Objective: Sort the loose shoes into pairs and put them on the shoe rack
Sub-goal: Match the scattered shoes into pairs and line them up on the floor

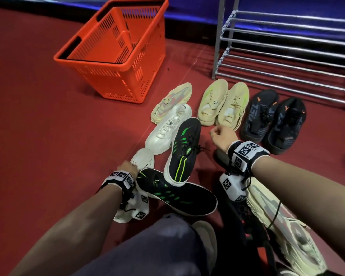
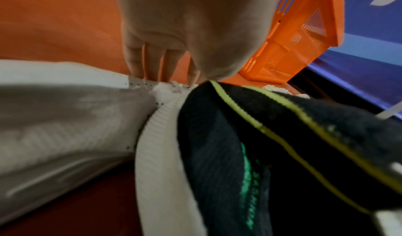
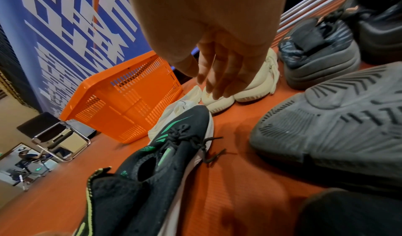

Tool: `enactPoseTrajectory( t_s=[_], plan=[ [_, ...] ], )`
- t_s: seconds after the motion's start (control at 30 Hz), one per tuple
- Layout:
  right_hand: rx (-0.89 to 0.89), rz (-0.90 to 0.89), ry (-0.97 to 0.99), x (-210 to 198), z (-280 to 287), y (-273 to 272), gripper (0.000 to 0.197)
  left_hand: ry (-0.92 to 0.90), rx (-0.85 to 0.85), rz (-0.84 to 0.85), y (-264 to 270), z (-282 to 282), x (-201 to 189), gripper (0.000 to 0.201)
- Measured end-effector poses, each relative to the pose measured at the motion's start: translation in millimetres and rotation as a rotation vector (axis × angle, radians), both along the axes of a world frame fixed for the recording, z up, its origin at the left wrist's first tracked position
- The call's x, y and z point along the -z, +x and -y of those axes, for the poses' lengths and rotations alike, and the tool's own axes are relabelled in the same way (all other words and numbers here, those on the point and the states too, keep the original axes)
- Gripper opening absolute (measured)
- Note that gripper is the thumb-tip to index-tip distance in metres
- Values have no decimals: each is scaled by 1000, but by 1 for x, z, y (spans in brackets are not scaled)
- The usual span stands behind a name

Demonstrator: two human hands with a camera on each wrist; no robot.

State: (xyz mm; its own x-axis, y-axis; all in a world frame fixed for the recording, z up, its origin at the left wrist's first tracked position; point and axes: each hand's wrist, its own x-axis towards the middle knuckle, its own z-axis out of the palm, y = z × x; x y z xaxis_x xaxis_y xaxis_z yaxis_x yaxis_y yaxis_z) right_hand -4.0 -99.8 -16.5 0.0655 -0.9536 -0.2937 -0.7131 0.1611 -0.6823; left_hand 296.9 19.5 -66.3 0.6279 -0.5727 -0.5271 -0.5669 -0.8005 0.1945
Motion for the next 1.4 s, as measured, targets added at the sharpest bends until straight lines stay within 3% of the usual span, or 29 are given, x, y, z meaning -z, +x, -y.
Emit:
enactPoseTrajectory(
  t_s=[0.1,0.2,0.27,0.3,0.4,0.63,0.8,0.9,1.1,1.2,1.27,1.4],
  plan=[
    [20,-37,26,1,-2,-13,25,-3,-47,-5,-1,0,2,41],
    [18,-45,37,3,-3,-20,19,3,-156,-44,1,-1,-1,56],
    [14,-41,42,4,-4,-20,13,12,-216,-80,5,-2,-3,53],
    [12,-37,45,3,-5,-20,12,35,-203,-114,6,-2,-4,48],
    [3,-30,44,2,-7,-15,18,81,-232,-213,9,-5,-7,58],
    [-59,-12,46,1,-15,-5,22,50,-297,-197,8,-6,-7,73],
    [-81,-17,47,0,-17,-8,23,18,-296,-175,2,-4,-6,61],
    [-82,-19,48,0,-16,-11,22,67,-226,-78,-2,-4,-12,55],
    [-90,-11,51,-1,-13,-15,23,-13,-151,-74,-4,-6,-11,57],
    [-46,10,47,-5,-3,-24,25,-114,-266,40,-16,2,-10,66],
    [-23,2,57,-7,5,-36,24,-194,-289,211,-28,10,-19,55],
    [31,-79,72,-4,6,-70,15,-434,-167,266,-60,37,-34,42]
  ],
)
